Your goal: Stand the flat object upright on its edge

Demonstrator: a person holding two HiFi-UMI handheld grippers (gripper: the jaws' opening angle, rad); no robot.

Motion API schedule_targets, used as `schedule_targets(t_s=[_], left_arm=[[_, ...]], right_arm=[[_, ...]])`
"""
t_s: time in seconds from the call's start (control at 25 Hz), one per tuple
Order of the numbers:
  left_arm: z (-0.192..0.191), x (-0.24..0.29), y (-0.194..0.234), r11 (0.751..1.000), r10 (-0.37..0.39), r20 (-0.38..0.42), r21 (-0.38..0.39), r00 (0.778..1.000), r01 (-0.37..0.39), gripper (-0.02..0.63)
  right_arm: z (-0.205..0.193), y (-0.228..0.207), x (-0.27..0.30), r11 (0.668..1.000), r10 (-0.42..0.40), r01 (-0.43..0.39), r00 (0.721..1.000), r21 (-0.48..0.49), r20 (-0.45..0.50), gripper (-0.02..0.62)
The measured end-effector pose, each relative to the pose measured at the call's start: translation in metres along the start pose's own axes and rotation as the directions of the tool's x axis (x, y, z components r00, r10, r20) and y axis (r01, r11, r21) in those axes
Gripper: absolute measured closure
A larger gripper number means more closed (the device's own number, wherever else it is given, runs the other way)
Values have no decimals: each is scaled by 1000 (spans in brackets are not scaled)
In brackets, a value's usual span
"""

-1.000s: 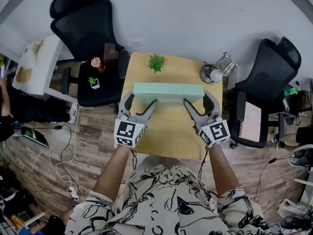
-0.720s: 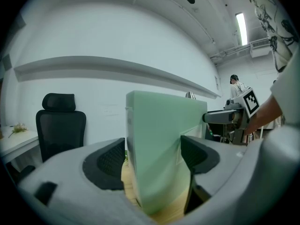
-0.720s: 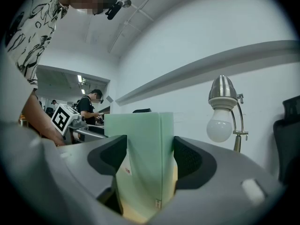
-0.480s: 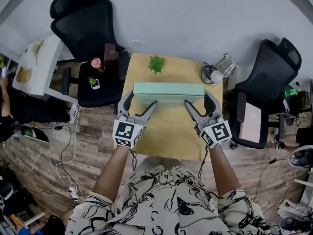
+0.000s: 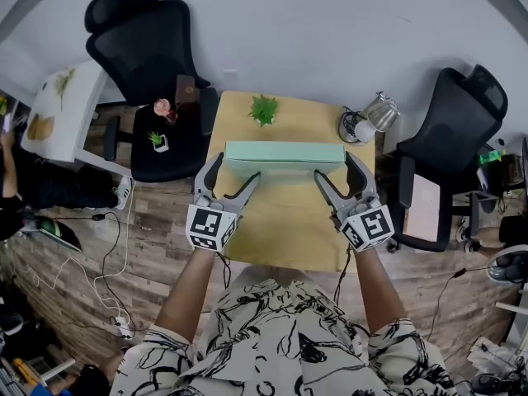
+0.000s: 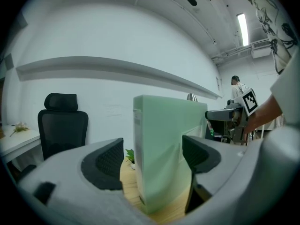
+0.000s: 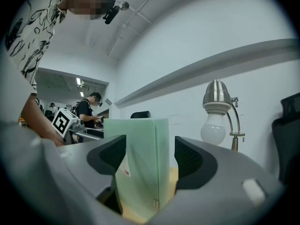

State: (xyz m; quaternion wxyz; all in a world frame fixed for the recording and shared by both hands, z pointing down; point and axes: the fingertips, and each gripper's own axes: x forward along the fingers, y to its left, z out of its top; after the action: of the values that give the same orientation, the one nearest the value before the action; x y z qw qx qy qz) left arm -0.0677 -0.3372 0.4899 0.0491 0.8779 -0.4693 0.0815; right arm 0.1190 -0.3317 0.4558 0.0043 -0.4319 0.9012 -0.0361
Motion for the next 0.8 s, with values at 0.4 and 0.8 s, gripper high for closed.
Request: schedule_targets(t_s=[0.4,0.8], left_arm=[[15,-36,12,999,35,34,-8,999,-35,320],[41,-64,21,995,94,99,-36,991,-91,560]], right_arm=[[14,-10,-35,998,-51,51,999,33,9,334],[56,-9,-72,989,-144,142,984,27,107,604]])
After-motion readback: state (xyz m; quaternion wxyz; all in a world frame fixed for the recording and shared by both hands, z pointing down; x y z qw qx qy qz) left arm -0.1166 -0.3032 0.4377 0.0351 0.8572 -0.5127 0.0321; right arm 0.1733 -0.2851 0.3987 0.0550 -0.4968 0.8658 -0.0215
